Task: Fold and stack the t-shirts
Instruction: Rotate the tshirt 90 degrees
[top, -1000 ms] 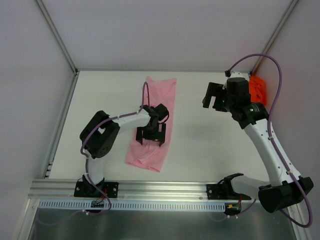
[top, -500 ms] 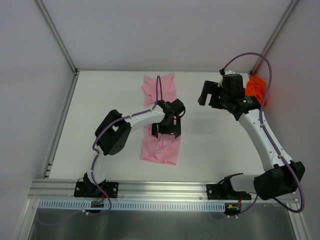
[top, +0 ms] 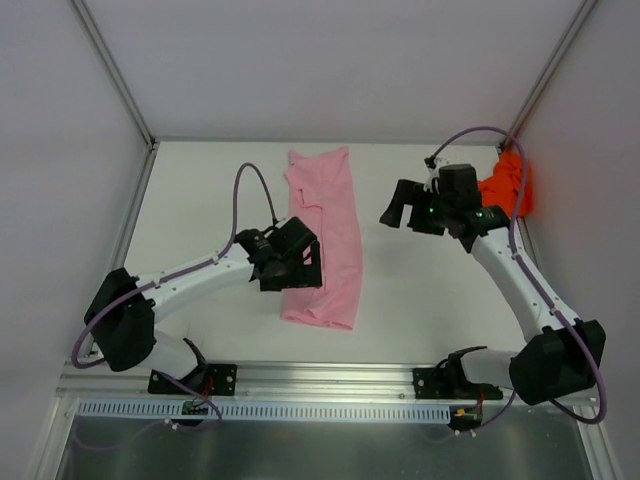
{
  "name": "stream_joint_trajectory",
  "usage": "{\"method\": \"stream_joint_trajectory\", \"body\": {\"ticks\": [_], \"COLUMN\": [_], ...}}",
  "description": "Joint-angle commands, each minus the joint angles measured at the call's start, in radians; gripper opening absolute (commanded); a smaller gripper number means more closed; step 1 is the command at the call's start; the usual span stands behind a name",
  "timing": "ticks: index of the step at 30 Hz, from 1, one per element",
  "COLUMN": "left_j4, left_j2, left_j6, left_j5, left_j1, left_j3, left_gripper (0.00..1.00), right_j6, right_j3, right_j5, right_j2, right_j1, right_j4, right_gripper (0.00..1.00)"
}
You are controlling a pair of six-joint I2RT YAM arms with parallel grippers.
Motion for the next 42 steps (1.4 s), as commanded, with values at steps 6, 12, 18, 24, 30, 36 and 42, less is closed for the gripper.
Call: {"method": "stream_joint_trajectory", "body": {"ticks": [6,12,18,24,30,36,42], "left_j4": [0.299,0.313,0.295,0.301,0.329,0.341,0.358], "left_j2": [-0.189,-0.091,-0.107,-0.146,-0.147,-0.158,-0.153], "left_j6": [0.190,0.268,0.244,0.213,0.190,0.181,0.156], "left_j5": [0.102,0.173,0.067,0.081,0.127,0.137,0.144], "left_j1": [-0.001,-0.001,-0.001,-0.001,-0.001,-0.001,-0.001], "left_j3": [-0.269,-0.208,-0.208,-0.217,-0.237,-0.257,-0.269], "left_gripper": [0.83,0.70,0.68,0.66,0.66,0.66,0.64], "right_j6": [0.224,0.342,0.399,0.462,0.494,0.531,0.617], "right_j3": [-0.477,-0.618,-0.611,-0.612,-0.644,-0.635,-0.681], "right_j5": [0.028,0.050,0.096,0.174,0.165,0.185,0.260], "right_j2": [-0.243,-0.190,-0.066,0.014,0.032,0.075,0.048], "right_j1": [0.178,0.300,0.412,0.480,0.529,0.578,0.641], "right_j4": [0.104,0.242,0.345,0.339,0.420,0.421,0.351], "right_gripper": [0.99,0.93,0.82,0.68,0.60,0.48,0.19]}}
